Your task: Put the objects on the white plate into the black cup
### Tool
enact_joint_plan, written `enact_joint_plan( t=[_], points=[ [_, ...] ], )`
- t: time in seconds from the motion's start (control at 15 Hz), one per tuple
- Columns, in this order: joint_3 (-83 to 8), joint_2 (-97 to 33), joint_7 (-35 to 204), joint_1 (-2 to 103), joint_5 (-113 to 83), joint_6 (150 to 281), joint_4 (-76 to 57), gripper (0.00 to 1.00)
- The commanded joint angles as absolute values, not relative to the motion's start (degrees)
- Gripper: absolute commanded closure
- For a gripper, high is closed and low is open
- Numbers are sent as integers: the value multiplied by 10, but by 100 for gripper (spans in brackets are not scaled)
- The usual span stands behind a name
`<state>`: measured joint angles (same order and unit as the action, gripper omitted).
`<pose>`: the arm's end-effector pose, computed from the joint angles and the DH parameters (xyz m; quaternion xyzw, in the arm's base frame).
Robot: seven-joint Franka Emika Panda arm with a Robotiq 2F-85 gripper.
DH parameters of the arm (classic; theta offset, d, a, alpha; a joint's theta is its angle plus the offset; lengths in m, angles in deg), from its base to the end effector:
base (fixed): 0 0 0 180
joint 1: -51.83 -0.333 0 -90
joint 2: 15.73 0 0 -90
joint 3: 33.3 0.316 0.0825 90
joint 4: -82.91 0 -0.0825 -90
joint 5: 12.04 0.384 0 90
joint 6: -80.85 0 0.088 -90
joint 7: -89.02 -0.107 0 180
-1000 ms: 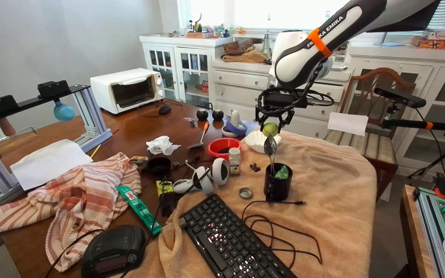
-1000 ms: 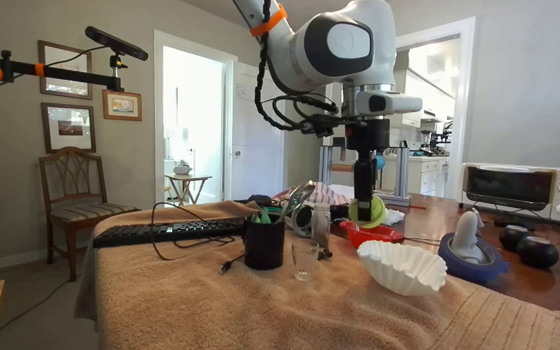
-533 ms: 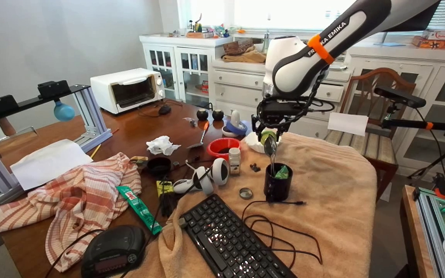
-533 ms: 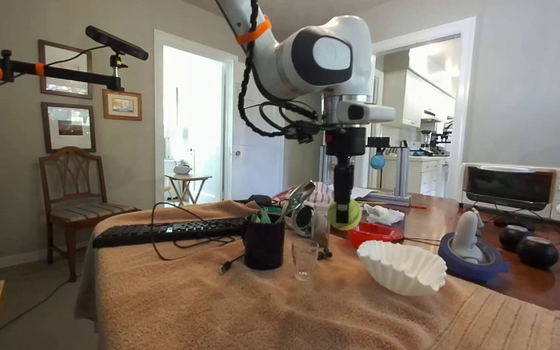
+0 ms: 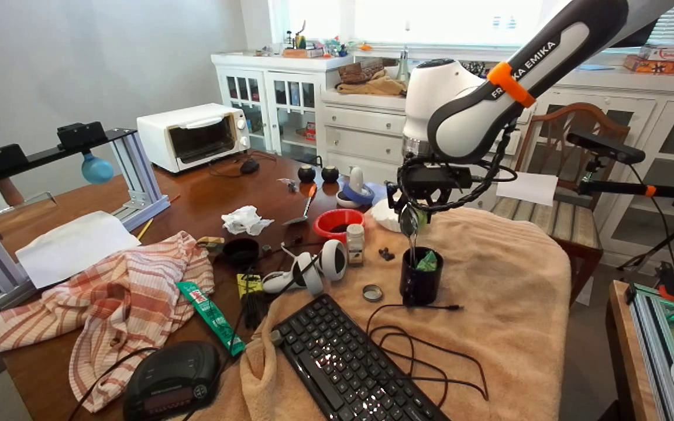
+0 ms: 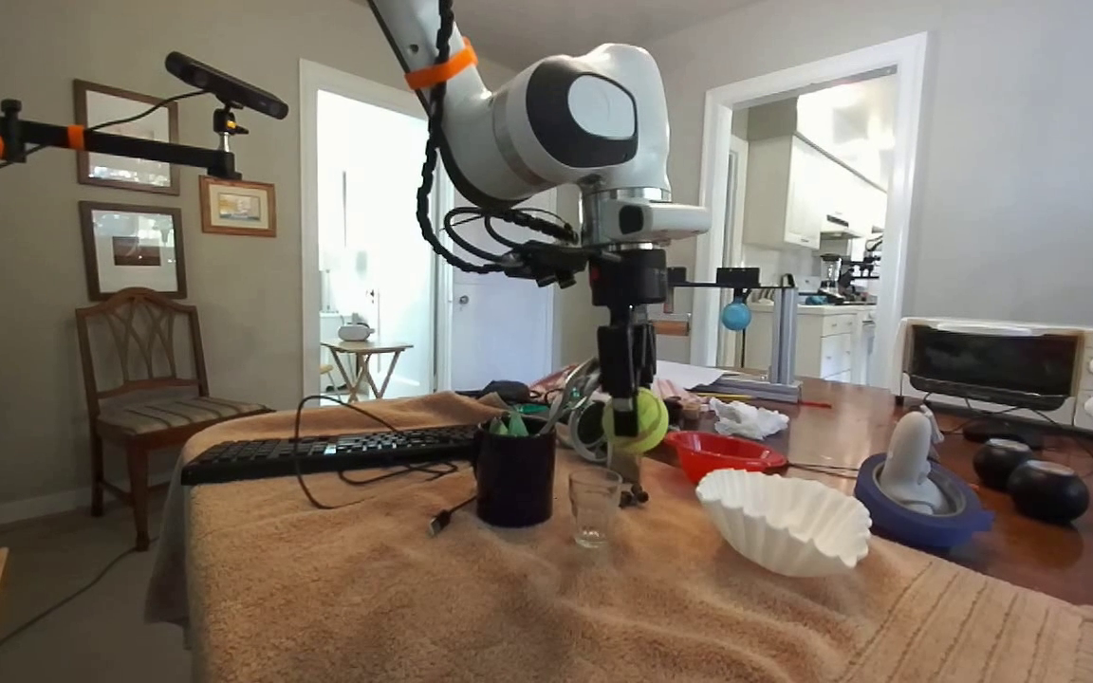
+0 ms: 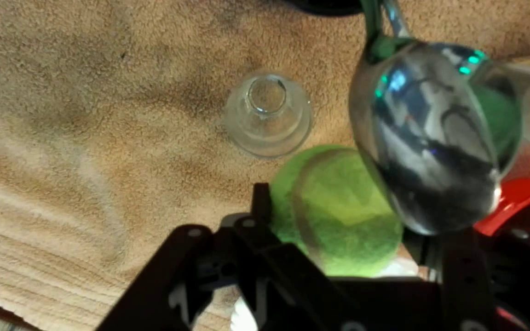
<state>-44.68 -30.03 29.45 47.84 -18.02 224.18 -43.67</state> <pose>0.5526 -0.0706 0.2725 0.8563 -0.5128 0.0453 0.0406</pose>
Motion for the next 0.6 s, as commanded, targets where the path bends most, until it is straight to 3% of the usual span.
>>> enact_joint_plan(
  t=[0.0,0.33,0.4,0.53],
  points=[
    [-456,-253,205,470,-242,2252,-477,58],
    [-436,-227,148,483,-254,2256,-516,58],
    [-429,-249,181,492,-241,2242,-484,33],
    [-426,-242,169,493,-241,2243,-496,33]
  ],
)
